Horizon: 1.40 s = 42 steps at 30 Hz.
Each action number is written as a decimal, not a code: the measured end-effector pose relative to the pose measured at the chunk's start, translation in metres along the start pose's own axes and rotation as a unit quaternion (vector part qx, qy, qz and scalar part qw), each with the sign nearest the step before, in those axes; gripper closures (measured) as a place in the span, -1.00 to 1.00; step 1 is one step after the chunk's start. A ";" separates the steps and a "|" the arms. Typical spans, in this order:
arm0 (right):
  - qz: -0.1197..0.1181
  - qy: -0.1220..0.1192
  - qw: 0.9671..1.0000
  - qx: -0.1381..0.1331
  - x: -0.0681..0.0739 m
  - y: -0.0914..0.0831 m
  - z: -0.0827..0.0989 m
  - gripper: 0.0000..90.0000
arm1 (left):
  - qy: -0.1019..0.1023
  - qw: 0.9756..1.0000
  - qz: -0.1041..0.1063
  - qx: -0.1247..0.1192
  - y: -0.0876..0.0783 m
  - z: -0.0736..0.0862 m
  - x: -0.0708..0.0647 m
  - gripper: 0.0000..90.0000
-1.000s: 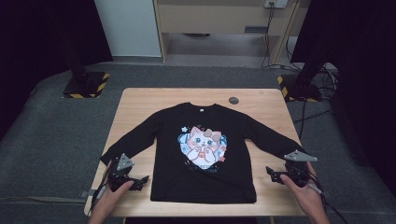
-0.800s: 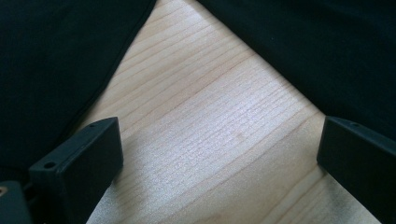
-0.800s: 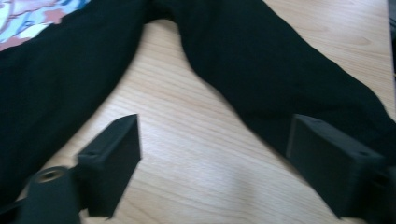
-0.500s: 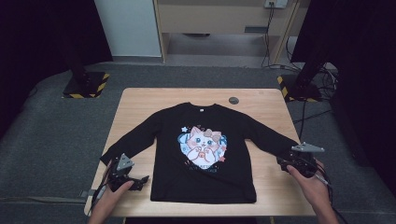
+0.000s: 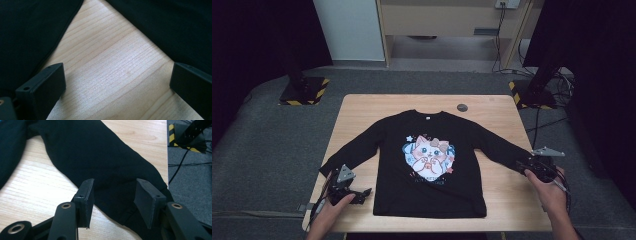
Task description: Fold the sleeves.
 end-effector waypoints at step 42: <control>-0.054 -0.017 0.998 0.036 0.045 -0.006 0.016 -0.07 | -0.001 1.000 -0.002 0.000 0.001 -0.001 0.000 -1.00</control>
Point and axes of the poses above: each handheld gripper's, and its own axes: y roughly forward along the jaws, z roughly out of its underside, x roughly to its left, the point moved 8 cm from there along y, roughly forward along the jaws, and after that the axes turned 7 degrees about z, right-handed, at the moved point
